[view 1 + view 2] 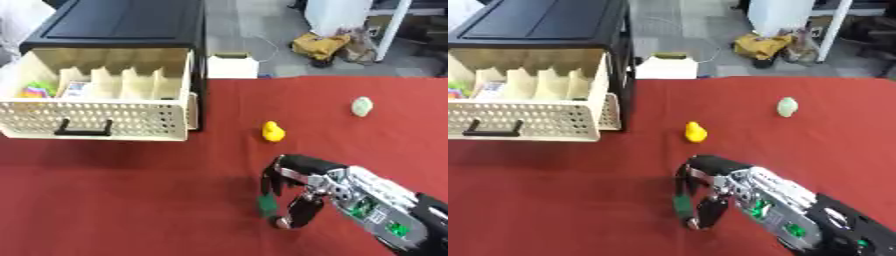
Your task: Pick up objects from table and place into drawer.
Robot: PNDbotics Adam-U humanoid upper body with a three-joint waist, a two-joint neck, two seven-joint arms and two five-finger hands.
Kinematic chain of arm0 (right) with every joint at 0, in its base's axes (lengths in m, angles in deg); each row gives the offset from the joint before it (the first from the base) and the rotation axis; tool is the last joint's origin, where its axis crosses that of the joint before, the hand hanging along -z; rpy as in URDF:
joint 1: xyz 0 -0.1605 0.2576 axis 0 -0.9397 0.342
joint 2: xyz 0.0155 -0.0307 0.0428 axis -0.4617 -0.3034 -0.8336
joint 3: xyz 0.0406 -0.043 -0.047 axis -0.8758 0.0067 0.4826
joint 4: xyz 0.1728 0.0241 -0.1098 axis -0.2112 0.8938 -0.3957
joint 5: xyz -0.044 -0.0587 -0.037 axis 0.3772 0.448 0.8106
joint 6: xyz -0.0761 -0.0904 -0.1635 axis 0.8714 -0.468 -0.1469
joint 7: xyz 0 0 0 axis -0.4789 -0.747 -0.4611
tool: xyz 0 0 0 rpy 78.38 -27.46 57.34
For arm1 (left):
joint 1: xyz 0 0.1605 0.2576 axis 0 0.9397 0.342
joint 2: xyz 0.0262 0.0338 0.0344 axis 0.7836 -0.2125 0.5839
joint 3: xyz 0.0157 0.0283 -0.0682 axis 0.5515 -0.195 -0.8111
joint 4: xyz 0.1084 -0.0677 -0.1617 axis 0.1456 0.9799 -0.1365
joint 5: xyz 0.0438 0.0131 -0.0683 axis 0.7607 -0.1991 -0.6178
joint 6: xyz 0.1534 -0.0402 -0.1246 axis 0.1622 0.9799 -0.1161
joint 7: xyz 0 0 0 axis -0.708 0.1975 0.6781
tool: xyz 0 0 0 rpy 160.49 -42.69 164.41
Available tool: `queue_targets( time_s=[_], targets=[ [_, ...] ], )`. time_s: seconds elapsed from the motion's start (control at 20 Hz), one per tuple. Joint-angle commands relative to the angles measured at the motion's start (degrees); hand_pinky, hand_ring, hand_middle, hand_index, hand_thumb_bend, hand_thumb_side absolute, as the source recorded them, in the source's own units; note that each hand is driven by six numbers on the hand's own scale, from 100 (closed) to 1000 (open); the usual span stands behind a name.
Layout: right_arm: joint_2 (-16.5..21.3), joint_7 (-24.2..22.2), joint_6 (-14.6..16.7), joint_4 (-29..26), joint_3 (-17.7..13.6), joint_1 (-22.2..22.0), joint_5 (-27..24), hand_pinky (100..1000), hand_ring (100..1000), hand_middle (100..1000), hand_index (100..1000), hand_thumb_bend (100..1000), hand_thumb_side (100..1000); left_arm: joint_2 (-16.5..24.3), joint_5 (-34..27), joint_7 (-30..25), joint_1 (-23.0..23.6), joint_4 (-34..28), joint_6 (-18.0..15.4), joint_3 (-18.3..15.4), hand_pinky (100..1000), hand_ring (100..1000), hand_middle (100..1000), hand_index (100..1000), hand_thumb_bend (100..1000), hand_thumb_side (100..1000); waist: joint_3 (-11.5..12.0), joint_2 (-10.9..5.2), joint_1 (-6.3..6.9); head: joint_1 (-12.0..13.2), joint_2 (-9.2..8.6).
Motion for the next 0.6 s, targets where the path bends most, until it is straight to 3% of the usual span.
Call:
queue_targets(
  time_s=[0.05, 0.6],
  targets=[
    [0.5, 0.7, 0.0, 0.2, -0.7, 0.6, 0.2, 634, 675, 453, 643, 434, 100, 0.7, -0.2, 0.0, -0.6, -0.7, -0.2, -0.6, 100, 100, 100, 689, 100, 1000, 0.1, -0.58, 0.22, -0.2, -0.57],
    [0.1, 2.3, 0.3, 1.5, -0.9, 0.8, 0.7, 634, 683, 461, 655, 440, 100, 0.5, -0.2, 0.0, -0.5, -0.7, -0.3, -0.7, 100, 100, 100, 686, 100, 1000, 0.3, -0.38, 0.25, -0.4, -0.96]
  ],
)
